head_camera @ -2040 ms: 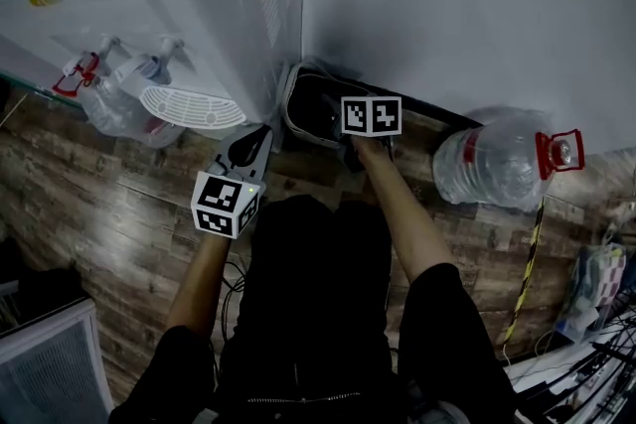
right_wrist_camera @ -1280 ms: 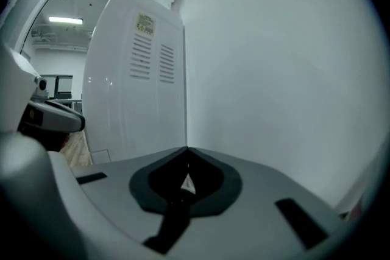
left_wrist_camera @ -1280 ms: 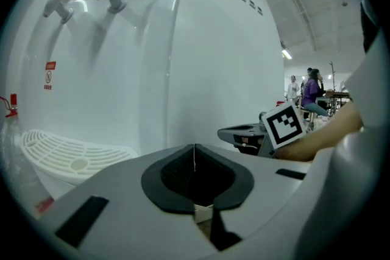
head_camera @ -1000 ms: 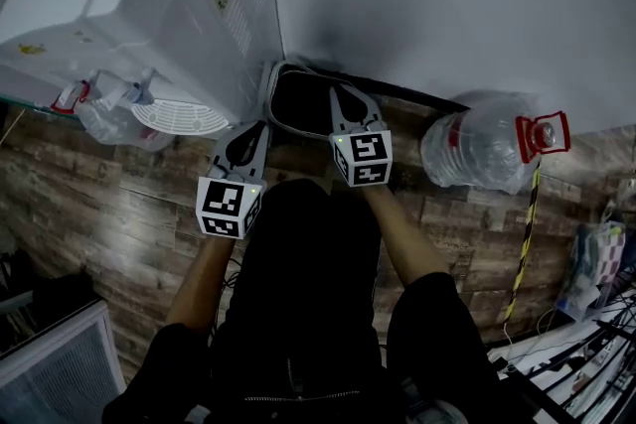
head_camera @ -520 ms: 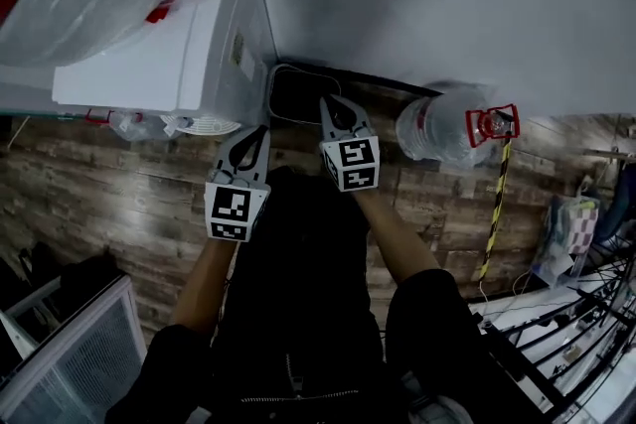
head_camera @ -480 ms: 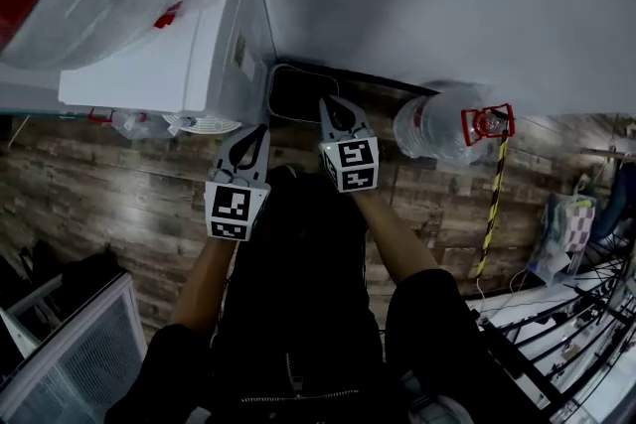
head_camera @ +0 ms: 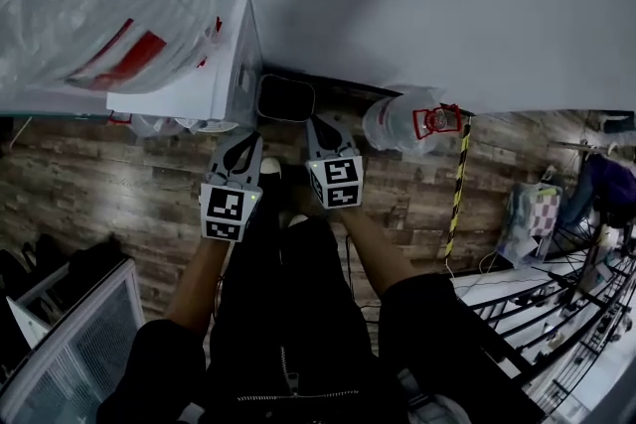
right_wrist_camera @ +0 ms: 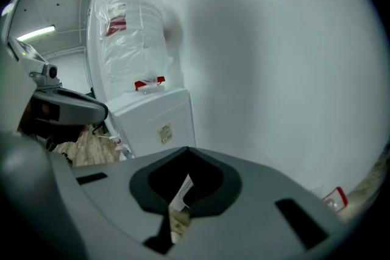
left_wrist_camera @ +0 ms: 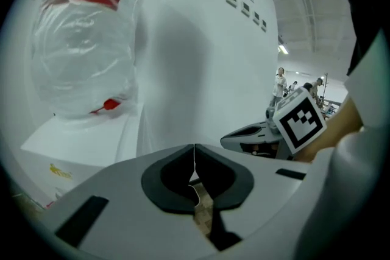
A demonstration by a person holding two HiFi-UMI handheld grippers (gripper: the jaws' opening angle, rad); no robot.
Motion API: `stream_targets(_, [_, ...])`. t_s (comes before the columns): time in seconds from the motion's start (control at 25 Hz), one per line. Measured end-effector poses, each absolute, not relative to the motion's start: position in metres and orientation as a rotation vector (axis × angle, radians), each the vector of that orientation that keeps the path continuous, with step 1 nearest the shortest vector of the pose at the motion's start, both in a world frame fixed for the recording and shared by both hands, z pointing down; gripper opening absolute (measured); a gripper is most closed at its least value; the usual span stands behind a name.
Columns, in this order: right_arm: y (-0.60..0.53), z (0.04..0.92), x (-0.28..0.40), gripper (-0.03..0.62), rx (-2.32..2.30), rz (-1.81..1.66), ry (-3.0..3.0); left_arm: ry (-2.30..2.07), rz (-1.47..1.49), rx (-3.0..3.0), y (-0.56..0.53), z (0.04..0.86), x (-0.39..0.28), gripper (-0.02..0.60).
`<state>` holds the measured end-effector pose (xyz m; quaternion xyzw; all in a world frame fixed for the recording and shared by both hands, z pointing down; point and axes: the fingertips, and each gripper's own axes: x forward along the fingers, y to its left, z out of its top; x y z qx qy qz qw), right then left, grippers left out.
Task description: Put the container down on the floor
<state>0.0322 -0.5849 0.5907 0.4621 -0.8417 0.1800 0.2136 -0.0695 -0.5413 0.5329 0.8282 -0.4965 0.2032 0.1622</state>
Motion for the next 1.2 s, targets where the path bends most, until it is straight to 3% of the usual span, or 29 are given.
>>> stream_targets(0.48, [-0.547,0.477,0.055,0.011,1.258,0.481,-2.372,-1.426,0.506,2.348,-0.521,0.446,-0.035,0.015])
stream_targets(1.2, [-0.447,0.425,0.091,0.009,1.214,0.383,-2.473,-1.474,0.442,2.39,-0.428,0.398,0.007,0.015])
